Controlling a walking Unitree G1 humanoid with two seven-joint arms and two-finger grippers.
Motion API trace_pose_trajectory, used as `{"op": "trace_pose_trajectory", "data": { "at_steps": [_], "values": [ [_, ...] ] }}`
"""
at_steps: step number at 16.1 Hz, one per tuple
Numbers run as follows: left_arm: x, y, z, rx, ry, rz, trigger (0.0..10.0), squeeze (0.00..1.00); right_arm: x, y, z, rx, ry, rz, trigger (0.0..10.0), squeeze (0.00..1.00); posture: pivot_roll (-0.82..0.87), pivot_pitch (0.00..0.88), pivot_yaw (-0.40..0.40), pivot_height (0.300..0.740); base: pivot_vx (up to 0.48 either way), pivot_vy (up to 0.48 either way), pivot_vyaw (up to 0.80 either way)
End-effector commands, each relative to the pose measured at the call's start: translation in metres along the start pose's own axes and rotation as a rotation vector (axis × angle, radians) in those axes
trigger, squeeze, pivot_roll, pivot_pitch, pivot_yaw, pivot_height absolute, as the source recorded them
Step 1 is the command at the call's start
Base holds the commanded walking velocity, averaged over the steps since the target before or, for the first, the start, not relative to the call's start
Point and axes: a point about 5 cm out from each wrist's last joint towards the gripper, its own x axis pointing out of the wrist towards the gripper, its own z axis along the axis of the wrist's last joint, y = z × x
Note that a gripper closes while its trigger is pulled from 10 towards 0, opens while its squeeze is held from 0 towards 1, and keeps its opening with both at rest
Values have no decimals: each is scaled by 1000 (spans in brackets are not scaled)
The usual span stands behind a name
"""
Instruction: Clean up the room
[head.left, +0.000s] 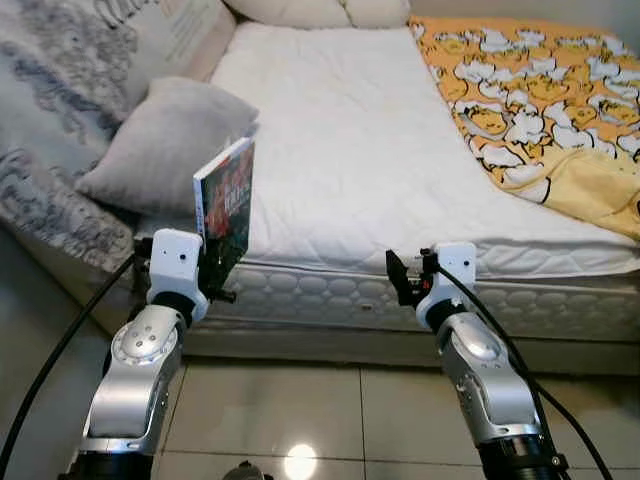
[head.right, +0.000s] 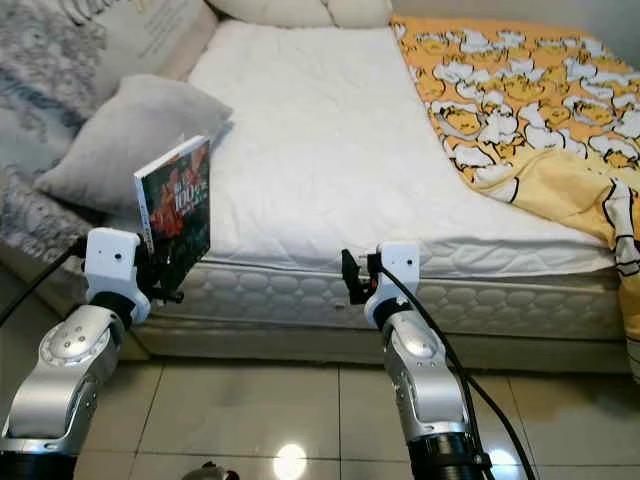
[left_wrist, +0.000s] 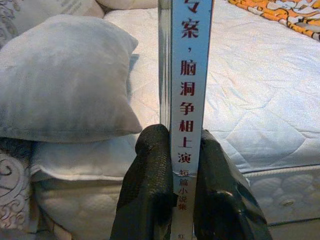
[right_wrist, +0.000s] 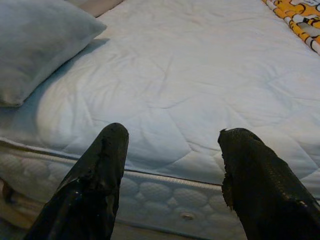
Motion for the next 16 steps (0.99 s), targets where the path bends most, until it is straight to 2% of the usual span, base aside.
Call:
{"op": "trace_pose_trajectory", "data": {
  "at_steps": [1,3,14,16],
  "values": [
    [2,-2,8,2,-38,-16,10000,0,1,-3,3,33,-1,-20,10000,0,50,0,-18,740,300,0,-800],
    [3,-2,9,2,-39,-19,10000,0,2,-4,4,32,-2,-19,10000,0,49,0,-16,740,296,0,-800],
    [4,2,9,2,-40,-11,10000,0,7,1,8,-5,-16,19,10000,0,53,0,-12,740,299,0,0],
    [6,2,10,2,-43,-13,10000,0,9,2,8,-7,-13,28,10000,0,47,0,-6,740,315,0,800]
  ]
}}
